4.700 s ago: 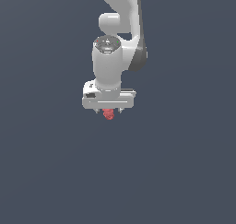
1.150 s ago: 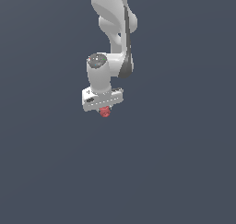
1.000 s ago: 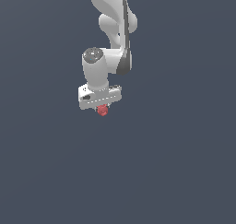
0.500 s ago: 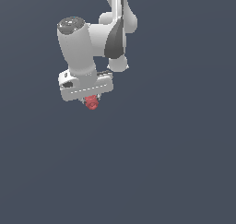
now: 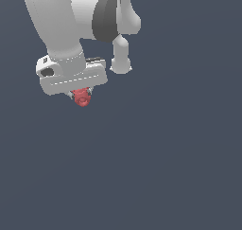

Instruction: Pick up the object and move it to a goal position.

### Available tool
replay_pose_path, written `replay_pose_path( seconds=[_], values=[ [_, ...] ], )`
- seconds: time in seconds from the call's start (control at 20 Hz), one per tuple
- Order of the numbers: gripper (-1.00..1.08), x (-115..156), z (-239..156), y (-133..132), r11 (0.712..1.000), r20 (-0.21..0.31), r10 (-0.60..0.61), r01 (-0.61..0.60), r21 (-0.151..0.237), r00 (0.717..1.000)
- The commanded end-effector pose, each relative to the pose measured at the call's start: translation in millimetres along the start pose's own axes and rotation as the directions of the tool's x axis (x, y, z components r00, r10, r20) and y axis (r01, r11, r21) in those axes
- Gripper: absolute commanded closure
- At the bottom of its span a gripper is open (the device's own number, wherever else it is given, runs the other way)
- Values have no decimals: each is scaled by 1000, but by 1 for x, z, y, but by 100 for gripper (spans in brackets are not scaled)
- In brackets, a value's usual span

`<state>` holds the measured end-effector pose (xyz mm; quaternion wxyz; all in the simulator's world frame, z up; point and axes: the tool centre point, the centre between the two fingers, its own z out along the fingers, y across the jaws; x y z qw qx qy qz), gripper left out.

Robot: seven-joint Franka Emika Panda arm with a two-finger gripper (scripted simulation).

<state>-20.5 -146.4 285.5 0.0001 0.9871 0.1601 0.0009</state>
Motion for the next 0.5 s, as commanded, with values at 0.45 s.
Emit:
replay_pose_path(
  seconds=[0.45],
  values=[
    [108, 7, -26, 13, 1000, 2, -1, 1, 1, 1000]
  ],
)
